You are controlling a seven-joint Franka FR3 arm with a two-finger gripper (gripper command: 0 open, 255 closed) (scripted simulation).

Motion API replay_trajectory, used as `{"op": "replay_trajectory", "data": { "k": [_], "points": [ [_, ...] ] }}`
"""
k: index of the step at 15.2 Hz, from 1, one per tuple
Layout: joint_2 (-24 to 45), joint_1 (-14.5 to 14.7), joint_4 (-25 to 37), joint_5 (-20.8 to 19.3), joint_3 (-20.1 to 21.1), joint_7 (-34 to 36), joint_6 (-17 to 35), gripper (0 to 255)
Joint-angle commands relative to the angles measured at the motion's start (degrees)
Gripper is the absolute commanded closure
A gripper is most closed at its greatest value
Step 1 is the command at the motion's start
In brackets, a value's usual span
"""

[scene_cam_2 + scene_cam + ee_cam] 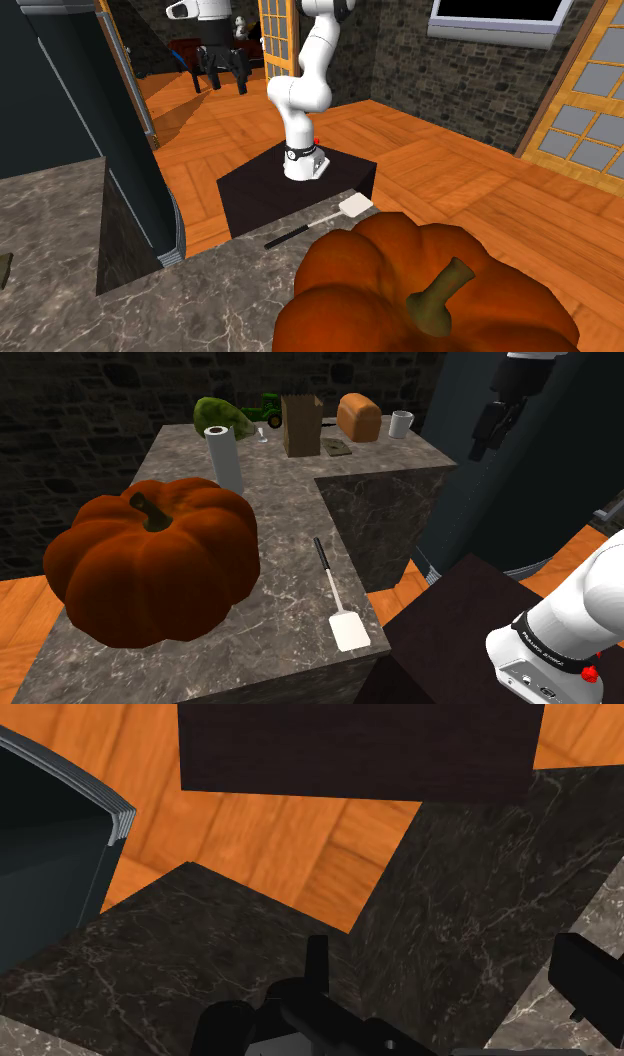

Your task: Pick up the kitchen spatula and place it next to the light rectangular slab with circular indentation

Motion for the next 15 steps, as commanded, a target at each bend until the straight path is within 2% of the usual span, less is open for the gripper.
{"op": "replay_trajectory", "data": {
  "k": [1,8,15],
  "points": [
    [0.0,0.0,0.0,0.0,0.0,0.0,0.0,0],
    [-2.0,1.7,-7.7,7.2,9.9,14.2,7.7,0],
    [2.1,3.3,-10.7,14.0,21.0,28.3,17.4,0]
  ]
}}
